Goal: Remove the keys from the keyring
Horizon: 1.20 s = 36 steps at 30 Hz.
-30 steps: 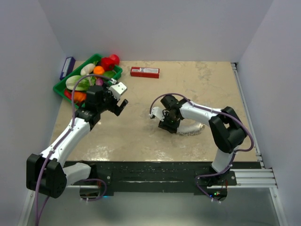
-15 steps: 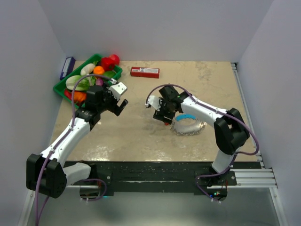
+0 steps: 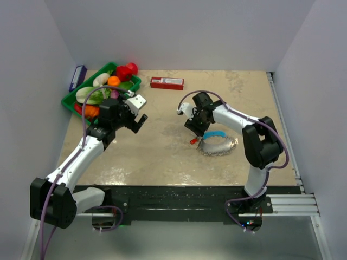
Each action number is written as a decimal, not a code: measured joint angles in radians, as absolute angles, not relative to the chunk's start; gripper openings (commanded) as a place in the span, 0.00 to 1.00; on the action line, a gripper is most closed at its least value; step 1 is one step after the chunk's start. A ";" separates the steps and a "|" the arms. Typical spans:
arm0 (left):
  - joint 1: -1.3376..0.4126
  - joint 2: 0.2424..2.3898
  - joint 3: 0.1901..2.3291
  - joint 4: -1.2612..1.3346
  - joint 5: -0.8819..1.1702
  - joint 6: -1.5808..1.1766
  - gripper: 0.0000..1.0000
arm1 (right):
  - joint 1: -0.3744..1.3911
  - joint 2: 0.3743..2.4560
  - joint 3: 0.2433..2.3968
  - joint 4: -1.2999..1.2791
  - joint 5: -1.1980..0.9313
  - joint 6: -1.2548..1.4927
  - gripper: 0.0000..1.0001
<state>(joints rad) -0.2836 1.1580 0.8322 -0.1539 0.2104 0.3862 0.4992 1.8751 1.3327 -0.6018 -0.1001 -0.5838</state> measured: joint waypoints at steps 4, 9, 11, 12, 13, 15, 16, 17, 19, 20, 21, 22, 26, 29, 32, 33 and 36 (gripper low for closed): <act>-0.284 1.158 0.822 -0.147 0.216 0.385 0.99 | 0.494 1.850 1.289 -0.596 -0.096 -0.583 0.59; -0.284 1.158 0.820 -0.143 0.221 0.385 0.99 | 0.476 1.830 1.260 -0.591 -0.099 -0.583 0.58; -0.284 1.158 0.820 -0.143 0.221 0.385 0.99 | 0.470 1.823 1.249 -0.591 -0.101 -0.583 0.58; -0.284 1.158 0.820 -0.143 0.222 0.385 0.99 | 0.468 1.820 1.243 -0.590 -0.103 -0.583 0.58; -0.284 1.158 0.820 -0.143 0.222 0.385 0.99 | 0.466 1.818 1.239 -0.590 -0.105 -0.583 0.58; -0.284 1.158 0.820 -0.143 0.224 0.385 0.99 | 0.464 1.817 1.234 -0.591 -0.115 -0.584 0.58; -0.284 1.158 0.820 -0.143 0.224 0.385 0.99 | 0.464 1.817 1.234 -0.591 -0.122 -0.584 0.58; -0.284 1.158 0.820 -0.143 0.224 0.385 0.99 | 0.464 1.817 1.234 -0.591 -0.126 -0.584 0.58; -0.284 1.158 0.820 -0.143 0.224 0.385 0.99 | 0.464 1.817 1.234 -0.592 -0.137 -0.584 0.58; -0.284 1.158 0.820 -0.143 0.225 0.385 0.99 | 0.464 1.817 1.234 -0.593 -0.147 -0.584 0.58; -0.284 1.158 0.820 -0.143 0.225 0.385 1.00 | 0.464 1.817 1.234 -0.593 -0.152 -0.584 0.58; -0.284 1.158 0.820 -0.143 0.226 0.385 0.99 | 0.464 1.817 1.234 -0.595 -0.157 -0.584 0.58; -0.284 1.158 0.820 -0.143 0.228 0.385 0.99 | 0.464 1.816 1.234 -0.607 -0.176 -0.584 0.58; -0.284 1.158 0.820 -0.143 0.228 0.385 0.99 | 0.464 1.816 1.233 -0.610 -0.176 -0.585 0.58; -0.284 1.158 0.820 -0.143 0.228 0.384 0.99 | 0.464 1.817 1.229 -0.611 -0.176 -0.585 0.58; -0.284 1.158 0.820 -0.143 0.228 0.384 0.99 | 0.464 1.817 1.227 -0.612 -0.176 -0.585 0.58; -0.284 1.158 0.820 -0.143 0.228 0.381 0.99 | 0.464 1.816 1.226 -0.616 -0.178 -0.586 0.57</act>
<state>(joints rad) -0.2840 1.1580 0.8204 -0.1432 0.2279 0.3809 0.4644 1.8164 1.2259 -0.6155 -0.1783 -0.5861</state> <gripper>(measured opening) 0.994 0.578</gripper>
